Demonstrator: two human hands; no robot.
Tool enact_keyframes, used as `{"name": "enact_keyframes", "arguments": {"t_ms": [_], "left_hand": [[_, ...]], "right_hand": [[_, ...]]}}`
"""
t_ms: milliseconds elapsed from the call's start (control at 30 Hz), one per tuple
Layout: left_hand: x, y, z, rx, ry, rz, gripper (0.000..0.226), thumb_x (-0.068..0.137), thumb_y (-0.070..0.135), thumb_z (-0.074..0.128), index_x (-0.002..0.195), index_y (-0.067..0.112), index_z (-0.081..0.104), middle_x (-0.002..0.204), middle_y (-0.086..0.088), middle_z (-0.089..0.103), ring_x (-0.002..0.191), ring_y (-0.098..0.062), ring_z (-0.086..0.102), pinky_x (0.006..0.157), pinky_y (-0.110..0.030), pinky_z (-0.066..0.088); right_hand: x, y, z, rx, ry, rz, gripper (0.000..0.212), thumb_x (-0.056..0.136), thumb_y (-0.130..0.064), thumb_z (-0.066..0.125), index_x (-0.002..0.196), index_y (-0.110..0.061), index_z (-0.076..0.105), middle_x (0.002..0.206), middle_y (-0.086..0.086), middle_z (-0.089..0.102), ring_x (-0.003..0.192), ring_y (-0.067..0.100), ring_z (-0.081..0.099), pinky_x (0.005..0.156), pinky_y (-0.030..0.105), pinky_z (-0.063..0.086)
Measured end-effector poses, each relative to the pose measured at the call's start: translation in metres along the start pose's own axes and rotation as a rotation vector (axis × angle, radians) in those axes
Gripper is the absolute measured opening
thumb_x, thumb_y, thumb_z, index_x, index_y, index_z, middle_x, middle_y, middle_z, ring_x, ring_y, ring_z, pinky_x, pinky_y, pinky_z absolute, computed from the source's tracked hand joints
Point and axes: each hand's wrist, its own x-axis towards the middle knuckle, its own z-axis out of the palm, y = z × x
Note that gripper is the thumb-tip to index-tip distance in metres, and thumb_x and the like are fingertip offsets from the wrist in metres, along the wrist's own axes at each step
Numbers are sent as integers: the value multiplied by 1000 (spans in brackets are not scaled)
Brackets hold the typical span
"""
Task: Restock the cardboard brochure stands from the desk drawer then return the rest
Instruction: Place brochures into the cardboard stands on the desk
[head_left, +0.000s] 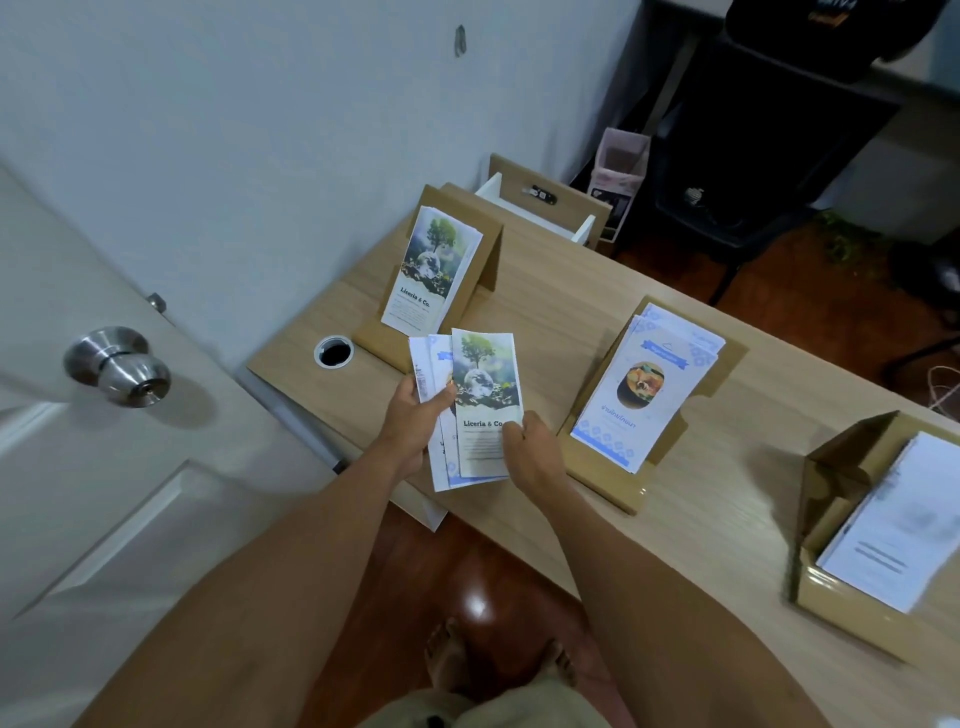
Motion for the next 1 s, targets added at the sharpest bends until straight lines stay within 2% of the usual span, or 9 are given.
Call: {"name": "enact_keyframes", "arguments": {"t_ms": [200, 300, 367, 433, 500, 600, 667, 800, 1000], "left_hand": [[-12, 1, 27, 59, -93, 13, 33, 88, 14, 81, 115, 23, 65, 107, -5, 79, 94, -30, 78, 75, -47, 64], [-21, 0, 43, 140, -132, 27, 27, 92, 13, 76, 113, 26, 66, 108, -7, 79, 95, -32, 77, 82, -56, 63], [-31, -2, 58, 174, -165, 39, 25, 93, 13, 74, 114, 23, 66, 108, -7, 79, 96, -31, 77, 84, -54, 63], [-41, -3, 74, 169, -217, 28, 25, 95, 10, 72, 118, 18, 67, 110, -8, 79, 98, -31, 76, 85, -51, 63], [-54, -6, 96, 159, -287, 12, 24, 96, 9, 71, 119, 14, 67, 112, -11, 78, 97, -30, 76, 83, -45, 63], [-75, -13, 138, 168, -395, -26, 29, 99, 7, 66, 128, 9, 64, 117, -13, 76, 90, -22, 76, 72, -34, 63], [-90, -22, 173, 193, -450, -58, 31, 101, 4, 61, 131, 10, 61, 118, -13, 74, 90, -22, 75, 72, -34, 62], [-121, -48, 243, 306, -441, -81, 40, 95, -3, 51, 133, 12, 53, 114, -16, 70, 90, -26, 69, 82, -41, 58], [-155, -89, 308, 314, -283, 39, 45, 90, -4, 55, 130, 14, 59, 118, -16, 72, 106, -35, 71, 90, -55, 60]], "right_hand": [[-22, 7, -19, -12, -19, -40, 40, 90, -44, 35, 107, -16, 59, 99, 1, 67, 89, 21, 65, 72, 40, 55], [-29, 14, -39, 34, -16, -66, 30, 94, -37, 40, 89, -18, 63, 87, 0, 67, 80, 21, 65, 61, 34, 48], [-32, 20, -62, 127, -13, -48, 26, 95, -31, 42, 90, -18, 64, 90, -1, 69, 84, 20, 65, 65, 34, 50], [-28, 24, -89, 232, -17, 0, 28, 97, -28, 44, 111, -17, 65, 109, 0, 71, 97, 18, 67, 80, 37, 55], [-26, 30, -119, 364, -31, 52, 27, 99, -22, 49, 120, -16, 64, 116, 1, 72, 97, 14, 70, 75, 32, 54], [-36, 46, -164, 491, -112, 48, 26, 95, -10, 54, 105, -25, 73, 103, -4, 79, 84, 9, 76, 60, 20, 55], [-49, 62, -190, 495, -136, -19, 34, 90, -9, 56, 97, -34, 77, 100, -9, 80, 87, 10, 77, 62, 19, 57], [-64, 108, -226, 453, -69, -100, 46, 89, 4, 47, 104, -29, 75, 107, -2, 79, 97, 20, 76, 76, 32, 63], [-64, 175, -266, 238, 118, -49, 22, 100, -4, 45, 120, -11, 52, 119, 10, 64, 108, 28, 64, 90, 49, 56]]}}
